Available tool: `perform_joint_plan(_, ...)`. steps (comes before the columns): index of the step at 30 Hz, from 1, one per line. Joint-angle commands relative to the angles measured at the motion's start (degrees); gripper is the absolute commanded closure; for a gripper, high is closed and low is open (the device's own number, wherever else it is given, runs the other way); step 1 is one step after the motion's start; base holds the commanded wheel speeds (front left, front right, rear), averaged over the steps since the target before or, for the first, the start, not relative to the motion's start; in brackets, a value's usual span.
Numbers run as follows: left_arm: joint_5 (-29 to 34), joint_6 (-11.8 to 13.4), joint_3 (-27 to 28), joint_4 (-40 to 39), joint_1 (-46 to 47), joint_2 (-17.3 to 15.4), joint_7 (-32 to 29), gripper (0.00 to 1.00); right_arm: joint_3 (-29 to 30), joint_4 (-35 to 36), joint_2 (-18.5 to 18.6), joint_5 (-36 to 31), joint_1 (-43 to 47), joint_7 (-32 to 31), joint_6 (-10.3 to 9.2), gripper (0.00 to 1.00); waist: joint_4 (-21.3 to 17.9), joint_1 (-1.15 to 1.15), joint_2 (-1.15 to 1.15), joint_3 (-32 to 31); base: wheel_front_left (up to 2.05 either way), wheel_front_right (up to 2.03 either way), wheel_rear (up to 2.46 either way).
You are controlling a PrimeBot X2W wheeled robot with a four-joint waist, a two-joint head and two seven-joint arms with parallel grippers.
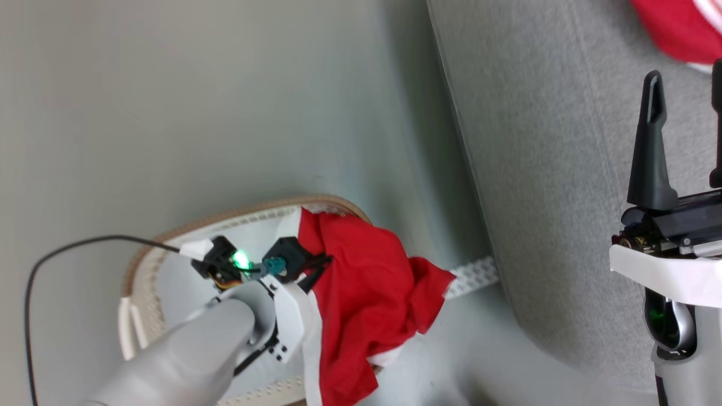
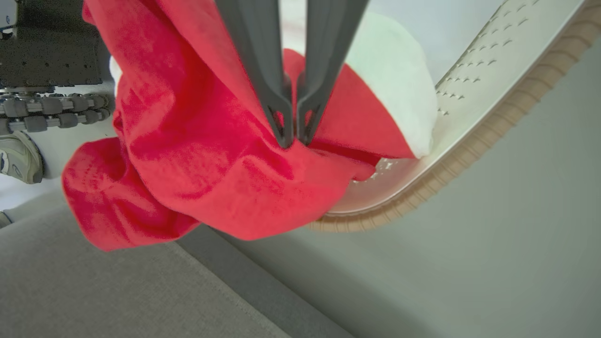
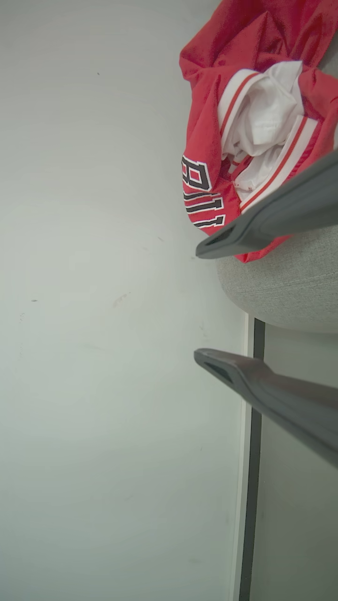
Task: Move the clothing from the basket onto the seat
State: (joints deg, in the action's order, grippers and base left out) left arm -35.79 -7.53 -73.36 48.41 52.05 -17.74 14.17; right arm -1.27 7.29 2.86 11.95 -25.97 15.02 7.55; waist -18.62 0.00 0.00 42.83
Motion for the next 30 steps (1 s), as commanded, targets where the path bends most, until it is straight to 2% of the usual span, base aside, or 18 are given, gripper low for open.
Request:
perform_joint_plan(1, -1.0, 0.1, -0.1, -0.2, -1.3, 0.4, 0.5, 1.00, 0.3, -0.9, 0.0, -0.9, 0.0, 0.1, -0.13, 0.00, 2.3, 0.00, 0.00, -4.5, 0.00, 0.00, 0.00)
perform_joint_plan(8, -3.5, 0.1, 0.8, -3.1, -3.8, 1.4, 1.0, 1.00, 0.1, -3.2, 0.0, -1.8, 1.5, 0.1, -0.13, 0.00, 4.8, 0.00, 0.00, -12.4, 0.00, 0.00, 0.00)
perform_joint_plan(22, 2.3, 0.4, 15.0, -19.3, -14.8, -0.4, 1.0, 1.00, -0.6, -8.3, 0.0, -2.1, 5.3, -0.7, -0.13, 0.00, 10.3, 0.00, 0.00, -27.3, 0.00, 0.00, 0.00)
perform_joint_plan(30, 4.3, 1.0, 21.0, -26.4, -16.5, -1.0, 1.0, 1.00, -1.4, -10.7, 0.0, -0.8, 7.3, -1.2, -0.13, 0.00, 13.9, 0.00, 0.00, -33.5, 0.00, 0.00, 0.00)
